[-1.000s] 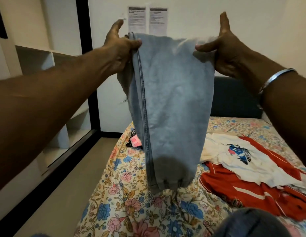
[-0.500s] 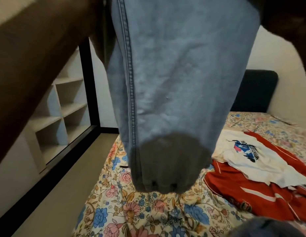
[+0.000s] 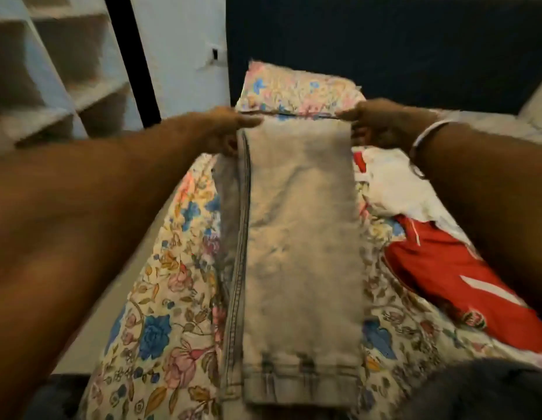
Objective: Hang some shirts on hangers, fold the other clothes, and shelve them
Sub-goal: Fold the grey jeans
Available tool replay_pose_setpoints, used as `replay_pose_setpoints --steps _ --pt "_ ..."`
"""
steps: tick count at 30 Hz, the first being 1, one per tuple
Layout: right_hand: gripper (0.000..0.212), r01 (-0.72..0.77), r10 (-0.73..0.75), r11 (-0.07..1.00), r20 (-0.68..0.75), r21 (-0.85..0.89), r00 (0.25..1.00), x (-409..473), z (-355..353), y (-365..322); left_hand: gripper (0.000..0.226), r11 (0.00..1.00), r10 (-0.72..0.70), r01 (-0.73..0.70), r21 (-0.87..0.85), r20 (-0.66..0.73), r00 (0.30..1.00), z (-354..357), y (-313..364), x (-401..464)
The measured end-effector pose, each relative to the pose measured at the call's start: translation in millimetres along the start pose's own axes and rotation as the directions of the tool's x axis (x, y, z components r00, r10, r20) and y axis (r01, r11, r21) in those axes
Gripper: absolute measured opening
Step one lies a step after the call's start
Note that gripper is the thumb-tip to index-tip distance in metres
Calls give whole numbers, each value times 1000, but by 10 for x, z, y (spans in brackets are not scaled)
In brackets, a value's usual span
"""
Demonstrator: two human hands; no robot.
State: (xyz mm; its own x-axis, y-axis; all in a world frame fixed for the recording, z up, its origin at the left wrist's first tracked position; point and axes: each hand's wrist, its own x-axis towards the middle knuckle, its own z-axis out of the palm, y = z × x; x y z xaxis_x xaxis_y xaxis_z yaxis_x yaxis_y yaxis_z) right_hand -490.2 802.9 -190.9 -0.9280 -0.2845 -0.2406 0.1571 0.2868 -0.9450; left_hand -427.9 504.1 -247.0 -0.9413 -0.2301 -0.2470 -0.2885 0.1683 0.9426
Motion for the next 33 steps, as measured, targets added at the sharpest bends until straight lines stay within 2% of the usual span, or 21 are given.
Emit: replay_pose_setpoints --steps 1,3,4,6,8,10,11,13,15,18,20,22,23,25,27,29,30,33 --pt "7 -75 75 997 16 -5 997 84 43 300 22 998 -47 51 -33 108 993 175 -371 -62" --pt "13 -260 262 965 51 -46 964 253 148 1159 17 990 -114 125 -65 147 982 414 -924 59" --pt "19 -287 287 958 36 -2 957 313 171 1490 16 996 -59 66 -65 98 993 504 -1162 113" --pt "22 -224 224 962 19 157 974 448 143 1942 18 988 23 -28 -151 -37 999 547 -1393 270" --pt "15 -165 170 917 18 364 985 413 86 2032 31 973 26 -19 -230 25 999 490 -1359 274" --pt "29 -147 156 891 16 429 988 341 19 2001 41 959 50 -30 -283 64 997 436 -1362 231" --pt "28 -132 142 900 8 415 990 304 27 1956 42 962 66 -48 -270 55 996 430 -1366 185" --pt "29 -79 110 959 -101 271 989 182 107 1890 44 973 89 -81 -215 28 996 471 -1411 11" --pt "47 -30 51 995 -214 98 976 -34 233 1907 53 988 118 -117 -103 4 993 575 -1496 -270" --pt "68 99 -135 980 -208 -174 969 -389 448 1945 53 977 188 -181 116 -57 980 669 -1614 -814" --pt "78 127 -185 893 -95 -432 978 -578 518 1829 42 953 234 -220 208 -45 971 645 -1734 -1109" --pt "79 162 -187 703 40 -693 982 -803 571 1574 27 943 243 -236 237 -4 970 602 -1761 -1444" --pt "75 173 -176 614 80 -770 981 -962 605 1434 22 939 247 -242 244 7 969 596 -1802 -1573" --pt "65 245 -144 498 200 -832 969 -1401 727 1222 28 930 263 -259 262 19 965 587 -1864 -1887" --pt "61 350 4 403 384 -846 923 -1896 912 1192 30 915 271 -275 296 55 961 591 -1951 -2179" --pt "69 425 183 313 492 -850 851 -2285 1146 1272 33 933 243 -253 255 71 968 573 -1986 -2347" --pt "74 473 198 238 519 -848 832 -2426 1269 1319 36 941 241 -251 226 70 968 537 -1989 -2394" --pt "76 570 77 34 571 -821 818 -2598 1535 1473 32 970 194 -204 130 88 977 514 -1908 -2481"
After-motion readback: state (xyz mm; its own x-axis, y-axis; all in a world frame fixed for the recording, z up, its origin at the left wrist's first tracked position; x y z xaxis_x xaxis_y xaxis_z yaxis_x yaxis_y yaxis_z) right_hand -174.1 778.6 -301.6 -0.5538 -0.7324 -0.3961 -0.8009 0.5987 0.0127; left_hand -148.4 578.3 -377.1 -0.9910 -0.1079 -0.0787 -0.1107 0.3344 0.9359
